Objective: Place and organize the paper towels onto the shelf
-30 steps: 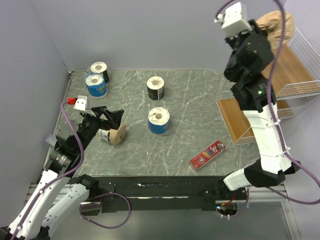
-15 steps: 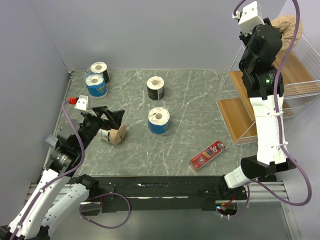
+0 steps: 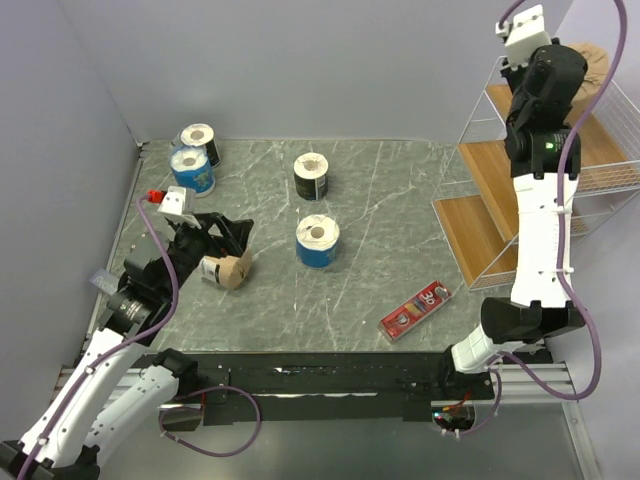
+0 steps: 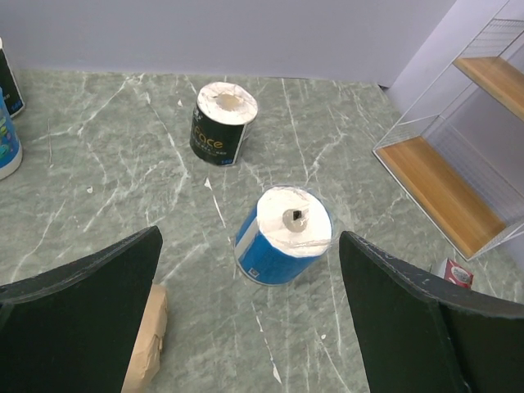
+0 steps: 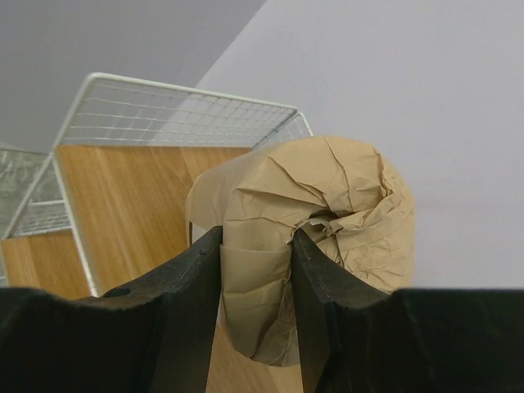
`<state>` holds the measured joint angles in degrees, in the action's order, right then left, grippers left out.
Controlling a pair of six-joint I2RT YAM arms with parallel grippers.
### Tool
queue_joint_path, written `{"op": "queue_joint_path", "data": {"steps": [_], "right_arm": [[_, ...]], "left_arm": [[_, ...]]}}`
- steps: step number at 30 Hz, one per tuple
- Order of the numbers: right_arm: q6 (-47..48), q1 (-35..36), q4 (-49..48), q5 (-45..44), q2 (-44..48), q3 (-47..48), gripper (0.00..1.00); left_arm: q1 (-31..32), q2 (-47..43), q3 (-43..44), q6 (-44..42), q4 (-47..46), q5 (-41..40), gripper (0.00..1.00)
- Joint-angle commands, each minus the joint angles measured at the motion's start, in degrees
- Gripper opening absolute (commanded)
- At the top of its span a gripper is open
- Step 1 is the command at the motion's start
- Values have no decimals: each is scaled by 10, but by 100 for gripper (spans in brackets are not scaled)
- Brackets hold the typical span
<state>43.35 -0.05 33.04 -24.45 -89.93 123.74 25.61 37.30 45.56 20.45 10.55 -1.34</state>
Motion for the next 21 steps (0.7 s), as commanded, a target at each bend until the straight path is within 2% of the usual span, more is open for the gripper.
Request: {"op": "queue_joint_path", "data": {"steps": [1, 5, 9, 15, 21], "right_arm": [[-36, -36, -34, 65, -17, 28, 43], [-32, -43, -46, 72, -33, 36, 44], [-35, -47, -56, 84, -49, 56, 51], [-62, -47, -40, 104, -53, 95, 74], [-101, -34, -15, 118, -20, 96, 82]], "left_arm": [[2, 3, 14, -1, -19, 0, 97], [2, 4, 15, -1, -18, 1, 96], [2, 4, 13, -1, -19, -3, 96], [3, 12, 13, -2, -17, -9, 96], [2, 16, 12, 0, -15, -35, 97]]}}
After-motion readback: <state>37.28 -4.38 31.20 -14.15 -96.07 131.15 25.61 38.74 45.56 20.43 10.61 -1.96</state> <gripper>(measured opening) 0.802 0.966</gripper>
